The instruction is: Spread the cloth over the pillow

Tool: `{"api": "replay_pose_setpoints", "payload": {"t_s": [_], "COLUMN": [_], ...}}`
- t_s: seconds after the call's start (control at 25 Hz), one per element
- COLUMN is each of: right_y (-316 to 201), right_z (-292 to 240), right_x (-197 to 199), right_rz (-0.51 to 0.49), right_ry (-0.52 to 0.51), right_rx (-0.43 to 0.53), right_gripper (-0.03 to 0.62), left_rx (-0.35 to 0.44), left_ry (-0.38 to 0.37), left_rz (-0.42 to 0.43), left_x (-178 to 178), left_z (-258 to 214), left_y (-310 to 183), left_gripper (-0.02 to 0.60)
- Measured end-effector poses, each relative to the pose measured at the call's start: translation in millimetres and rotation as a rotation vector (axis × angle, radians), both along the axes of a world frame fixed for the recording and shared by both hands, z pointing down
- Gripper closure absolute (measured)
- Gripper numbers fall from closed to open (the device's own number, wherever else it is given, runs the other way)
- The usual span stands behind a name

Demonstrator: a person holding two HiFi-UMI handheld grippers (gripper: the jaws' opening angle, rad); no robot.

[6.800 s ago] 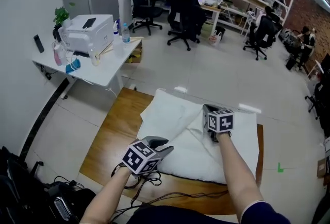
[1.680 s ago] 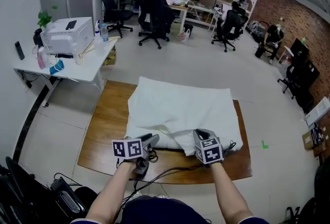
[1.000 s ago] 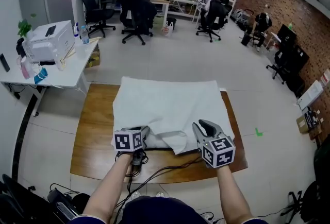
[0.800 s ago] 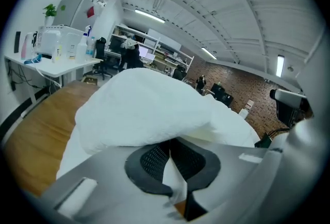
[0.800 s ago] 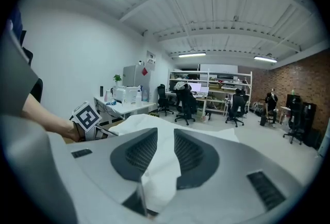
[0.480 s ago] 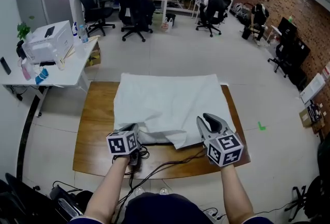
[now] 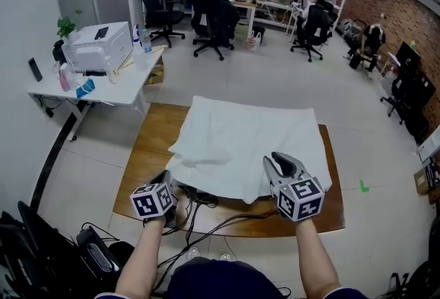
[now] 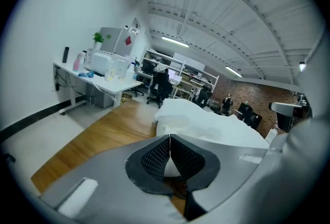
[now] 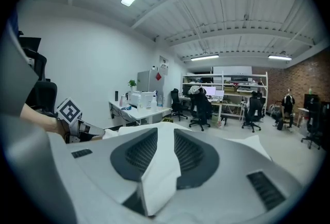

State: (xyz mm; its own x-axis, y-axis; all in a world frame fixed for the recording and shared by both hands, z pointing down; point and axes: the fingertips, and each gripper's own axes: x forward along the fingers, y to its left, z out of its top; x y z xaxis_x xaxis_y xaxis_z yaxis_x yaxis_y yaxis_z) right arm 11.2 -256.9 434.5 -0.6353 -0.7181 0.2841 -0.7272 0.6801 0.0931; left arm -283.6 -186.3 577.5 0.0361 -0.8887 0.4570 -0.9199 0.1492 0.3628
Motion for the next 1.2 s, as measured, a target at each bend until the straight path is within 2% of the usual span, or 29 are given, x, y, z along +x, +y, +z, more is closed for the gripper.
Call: {"api": "replay_pose_setpoints", "payload": {"t_s": [0.16, 0.32, 0.64, 0.8, 0.96, 1.04, 1.12, 1.2], "right_y": [4, 7, 13, 12, 9, 7, 6, 5], "right_z": [4, 10, 25, 30, 35, 38, 41, 41], "right_x": [-11, -6, 9, 23, 38, 48, 58, 68], "right_rz": [-0.021, -0.012, 0.025, 0.059, 0.101, 0.123, 0.143, 0.160], "right_ry": [0.003, 0.014, 0.034, 0.036, 0.034, 0.032, 0.029, 0.023], "right_rx": [-0.005, -0.021, -0.051, -0.060, -0.072, -0.080, -0.084, -0.085], "right_gripper": [0.482, 0.482, 0.482, 0.482, 0.482, 0.482, 0.480, 0.479], "left_rx": [-0.041, -0.105, -0.196, -0.184, -0.176, -0.148, -0.088, -0.023], "left_ry": [-0.001, 0.006, 0.068, 0.093, 0.084, 0.085, 0.084, 0.065], "left_rz": [-0.095, -0.159, -0.198, -0.194, -0.294, -0.332, -0.310, -0.249], "left_x": [-38, -62, -77, -79, -98, -103, -98, -86], "left_z": [16, 40, 82, 84, 80, 70, 52, 28], "left_y": [30, 53, 74, 76, 88, 91, 84, 70], "left_gripper": [0.572, 0.572, 0.569, 0.549, 0.535, 0.531, 0.532, 0.534]}}
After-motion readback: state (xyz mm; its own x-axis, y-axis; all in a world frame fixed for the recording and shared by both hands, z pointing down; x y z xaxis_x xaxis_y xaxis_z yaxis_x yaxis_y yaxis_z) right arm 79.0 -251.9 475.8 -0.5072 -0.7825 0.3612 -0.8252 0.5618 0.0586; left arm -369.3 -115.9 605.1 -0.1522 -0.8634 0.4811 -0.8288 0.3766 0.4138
